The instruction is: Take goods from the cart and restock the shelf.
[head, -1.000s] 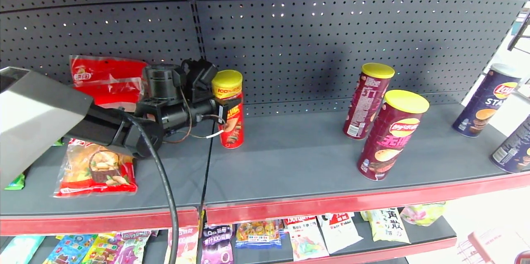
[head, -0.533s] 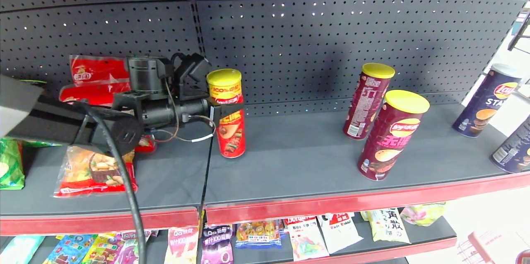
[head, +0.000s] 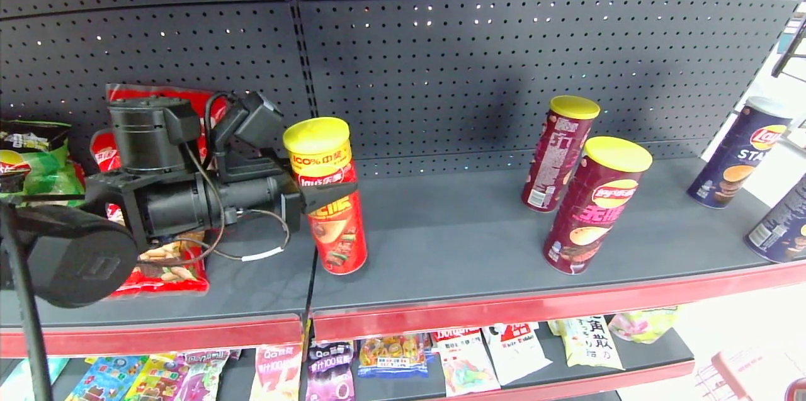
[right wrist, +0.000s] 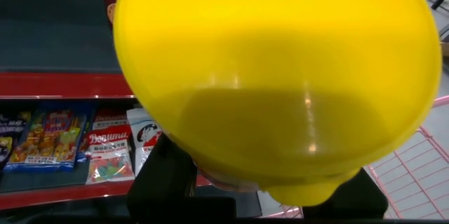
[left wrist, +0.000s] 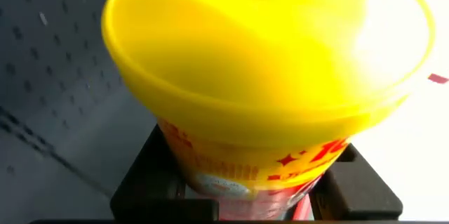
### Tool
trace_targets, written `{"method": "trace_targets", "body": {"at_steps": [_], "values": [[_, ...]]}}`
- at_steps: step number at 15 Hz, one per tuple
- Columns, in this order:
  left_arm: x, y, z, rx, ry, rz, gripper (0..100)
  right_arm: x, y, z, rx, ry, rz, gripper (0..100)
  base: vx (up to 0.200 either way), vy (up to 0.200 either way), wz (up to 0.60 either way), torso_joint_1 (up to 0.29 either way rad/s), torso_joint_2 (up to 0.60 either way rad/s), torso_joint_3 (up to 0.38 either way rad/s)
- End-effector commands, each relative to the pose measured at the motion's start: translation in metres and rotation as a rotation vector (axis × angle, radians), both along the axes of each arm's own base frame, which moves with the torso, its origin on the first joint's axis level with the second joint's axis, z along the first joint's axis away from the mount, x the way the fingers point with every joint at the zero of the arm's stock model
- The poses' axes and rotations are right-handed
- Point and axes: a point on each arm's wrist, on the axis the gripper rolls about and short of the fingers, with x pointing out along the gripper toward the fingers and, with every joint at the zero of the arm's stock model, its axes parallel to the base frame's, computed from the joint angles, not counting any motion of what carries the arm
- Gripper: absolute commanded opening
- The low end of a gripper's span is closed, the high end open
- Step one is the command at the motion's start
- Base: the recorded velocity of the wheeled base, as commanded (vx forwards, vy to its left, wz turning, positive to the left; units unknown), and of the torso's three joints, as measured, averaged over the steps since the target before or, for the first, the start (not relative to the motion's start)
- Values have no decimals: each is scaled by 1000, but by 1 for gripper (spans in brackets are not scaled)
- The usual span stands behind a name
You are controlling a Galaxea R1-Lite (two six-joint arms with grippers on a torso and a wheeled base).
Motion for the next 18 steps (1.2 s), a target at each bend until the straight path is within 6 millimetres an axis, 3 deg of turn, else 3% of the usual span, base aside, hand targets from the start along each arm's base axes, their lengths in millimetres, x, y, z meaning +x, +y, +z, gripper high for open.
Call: {"method": "trace_targets", "body": {"at_steps": [1, 5, 9, 13, 18], "values": [[-3, -5, -9, -7, -8, -43, 0, 3, 0, 2, 0, 15, 4, 0, 0, 0, 0, 0, 0, 0], [-10, -12, -19, -1, 27, -102, 0, 2, 0, 1, 0, 13, 2, 0, 0, 0, 0, 0, 0, 0], [-3, -14, -34, 31, 30, -102, 0, 2, 0, -1, 0, 17, -1, 0, 0, 0, 0, 0, 0, 0], [6, -17, -40, 19, -6, -96, 0, 3, 1, -1, -1, 20, -19, 0, 0, 0, 0, 0, 0, 0], [4, -16, -41, 22, 1, -88, 0, 3, 1, -1, 1, 21, -19, 0, 0, 0, 0, 0, 0, 0]]}}
